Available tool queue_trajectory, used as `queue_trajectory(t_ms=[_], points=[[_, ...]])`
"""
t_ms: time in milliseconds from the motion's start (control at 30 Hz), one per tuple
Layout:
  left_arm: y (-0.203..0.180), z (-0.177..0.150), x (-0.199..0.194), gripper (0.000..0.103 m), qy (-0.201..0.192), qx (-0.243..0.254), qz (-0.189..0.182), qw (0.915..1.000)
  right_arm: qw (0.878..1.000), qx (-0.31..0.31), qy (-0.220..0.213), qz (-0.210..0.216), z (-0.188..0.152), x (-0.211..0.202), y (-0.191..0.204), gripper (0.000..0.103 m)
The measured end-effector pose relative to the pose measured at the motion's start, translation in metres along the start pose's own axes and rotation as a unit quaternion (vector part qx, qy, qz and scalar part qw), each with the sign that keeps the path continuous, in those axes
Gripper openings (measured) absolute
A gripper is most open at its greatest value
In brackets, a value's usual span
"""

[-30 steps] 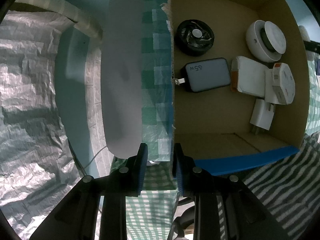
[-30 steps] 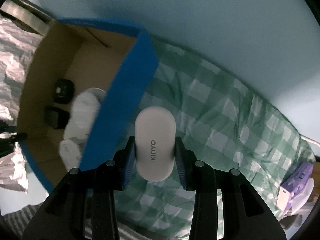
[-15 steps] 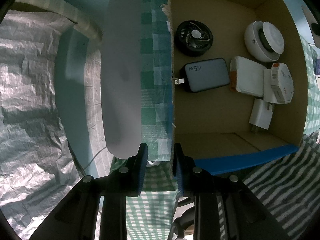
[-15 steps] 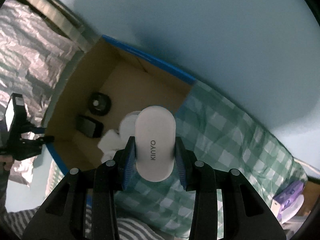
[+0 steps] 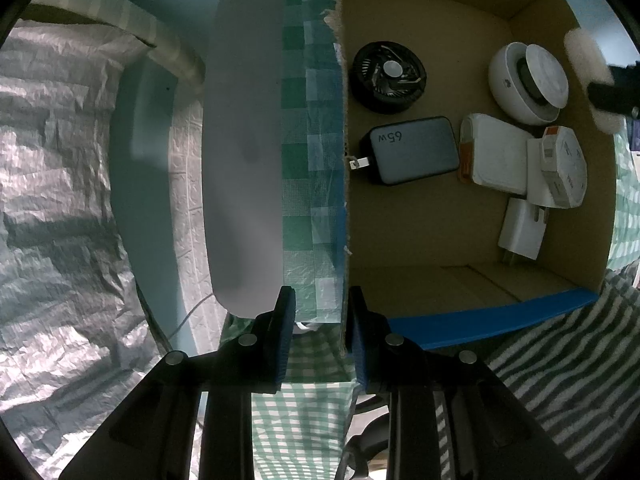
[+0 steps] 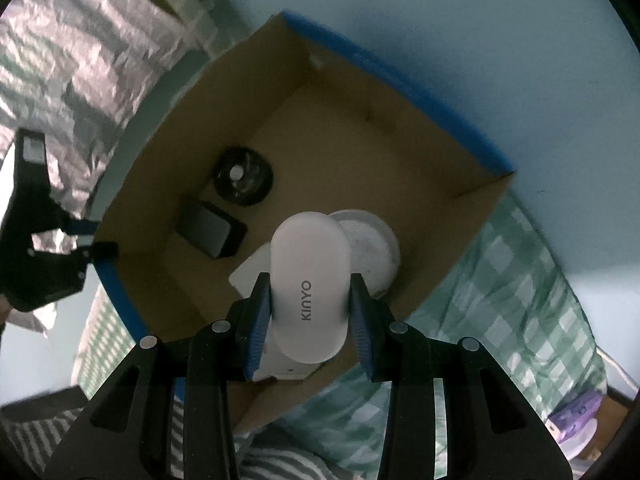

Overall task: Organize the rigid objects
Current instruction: 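Carry the KINYO power bank into the box and open the right gripper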

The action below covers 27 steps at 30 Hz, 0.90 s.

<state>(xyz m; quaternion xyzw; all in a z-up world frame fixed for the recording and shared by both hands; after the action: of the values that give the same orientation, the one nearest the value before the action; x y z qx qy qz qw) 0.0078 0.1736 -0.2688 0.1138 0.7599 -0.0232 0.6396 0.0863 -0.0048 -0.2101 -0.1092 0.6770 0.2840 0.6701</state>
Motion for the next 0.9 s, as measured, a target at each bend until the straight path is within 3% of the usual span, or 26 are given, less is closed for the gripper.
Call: queue_trajectory(t_ms=[400,567,767,900], points=[[0.001,0.000,0.000,0.026,0.000,-0.002,0.000,1.0000,1.000,-0.004,0.024,0.000,-0.003,0.020,0.007,0.036],[0.000,0.000,0.000,0.026,0.000,-0.001,0.000,1.0000,1.000,-0.001,0.012,0.006,-0.002,0.014,0.006,0.036],[-0.001,-0.001,-0.002,0.026,-0.003,-0.002,0.000,1.0000,1.000,0.018,-0.016,-0.006,-0.001,0.002,0.000,0.055],[-0.004,-0.001,-0.007,0.026,-0.010,-0.002,-0.002,0.9999,0.998,0.039,-0.037,-0.014,0.001,-0.010,-0.006,0.060]])
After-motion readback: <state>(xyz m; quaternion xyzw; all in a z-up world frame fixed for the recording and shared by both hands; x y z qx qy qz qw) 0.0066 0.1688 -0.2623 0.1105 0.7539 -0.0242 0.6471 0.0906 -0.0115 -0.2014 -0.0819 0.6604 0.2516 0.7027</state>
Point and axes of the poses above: each gripper's, at about its wrist camera, not at the fingertips, and x roughly the way its jaws point, y to its left, z to its top, the point moved 3 cm from there along x, roughly the way its jaws point, and after that the axes turned 4 degrees about z, right-handed, at the moved point
